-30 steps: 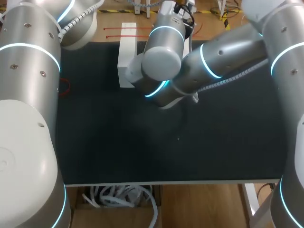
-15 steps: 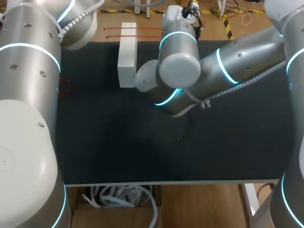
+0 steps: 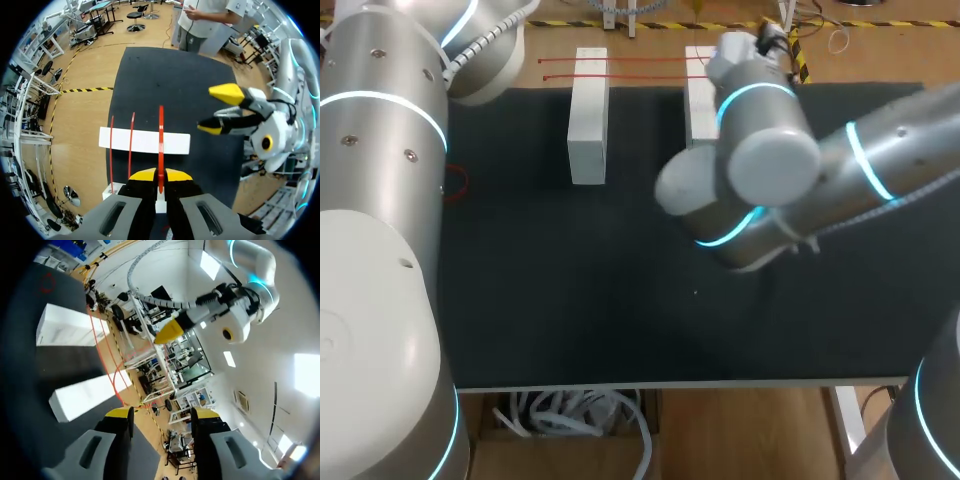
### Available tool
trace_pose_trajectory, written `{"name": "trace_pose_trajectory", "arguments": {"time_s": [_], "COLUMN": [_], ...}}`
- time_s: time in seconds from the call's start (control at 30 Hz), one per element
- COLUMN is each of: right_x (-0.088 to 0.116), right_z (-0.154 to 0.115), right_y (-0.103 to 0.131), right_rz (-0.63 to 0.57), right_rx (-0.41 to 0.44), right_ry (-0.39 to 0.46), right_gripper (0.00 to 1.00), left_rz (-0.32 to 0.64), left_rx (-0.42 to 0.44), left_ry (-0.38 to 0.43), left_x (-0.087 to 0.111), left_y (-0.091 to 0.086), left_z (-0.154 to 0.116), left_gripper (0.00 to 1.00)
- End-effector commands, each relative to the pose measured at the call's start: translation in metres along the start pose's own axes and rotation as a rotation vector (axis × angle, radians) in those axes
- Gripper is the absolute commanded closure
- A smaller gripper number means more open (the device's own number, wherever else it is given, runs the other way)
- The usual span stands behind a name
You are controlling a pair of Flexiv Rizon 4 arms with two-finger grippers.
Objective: Grab the tape and strap the tape.
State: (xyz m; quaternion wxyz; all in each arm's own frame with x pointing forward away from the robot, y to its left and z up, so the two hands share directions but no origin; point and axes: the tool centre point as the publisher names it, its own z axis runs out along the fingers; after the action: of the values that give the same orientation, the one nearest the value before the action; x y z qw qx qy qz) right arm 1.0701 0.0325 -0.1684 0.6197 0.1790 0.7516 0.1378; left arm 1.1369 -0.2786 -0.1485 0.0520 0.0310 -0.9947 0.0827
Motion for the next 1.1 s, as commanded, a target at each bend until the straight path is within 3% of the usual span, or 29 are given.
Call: {"name": "trace_pose_trajectory", "arguments": {"time_s": [0.03,0.2,0.33,0.5,0.6,0.63,0.67,0.7,1.1], "right_x": [-0.016,-0.026,-0.036,-0.038,-0.035,-0.033,-0.032,-0.031,-0.031], "right_z": [0.013,0.049,0.072,0.083,0.082,0.081,0.08,0.079,0.078], "right_y": [-0.031,-0.056,-0.062,-0.059,-0.056,-0.055,-0.055,-0.052,-0.051], "right_rz": [0.007,0.019,0.033,0.039,0.029,0.024,0.011,0.012,0.003], "right_rx": [-0.053,0.004,-0.002,-0.047,-0.074,-0.074,-0.088,-0.114,-0.111], "right_ry": [0.338,0.334,0.342,0.389,0.416,0.427,0.441,0.463,0.451], "right_gripper": [0.53,0.54,0.54,0.53,0.59,0.56,0.2,0.0,0.0], "left_rz": [-0.001,-0.001,-0.001,-0.001,-0.001,-0.001,-0.001,-0.001,-0.001], "left_rx": [-0.011,-0.011,-0.011,-0.011,-0.011,-0.011,-0.011,-0.011,-0.011], "left_ry": [0.015,0.015,0.015,0.015,0.015,0.015,0.015,0.015,0.015], "left_x": [-0.006,-0.006,-0.006,-0.006,-0.006,-0.006,-0.006,-0.006,-0.006], "left_y": [-0.003,-0.003,-0.003,-0.003,-0.003,-0.003,-0.003,-0.003,-0.003], "left_z": [-0.003,-0.003,-0.003,-0.003,-0.003,-0.003,-0.003,-0.003,-0.003], "left_gripper": [1.0,1.0,1.0,1.0,1.0,1.0,1.0,1.0,1.0]}}
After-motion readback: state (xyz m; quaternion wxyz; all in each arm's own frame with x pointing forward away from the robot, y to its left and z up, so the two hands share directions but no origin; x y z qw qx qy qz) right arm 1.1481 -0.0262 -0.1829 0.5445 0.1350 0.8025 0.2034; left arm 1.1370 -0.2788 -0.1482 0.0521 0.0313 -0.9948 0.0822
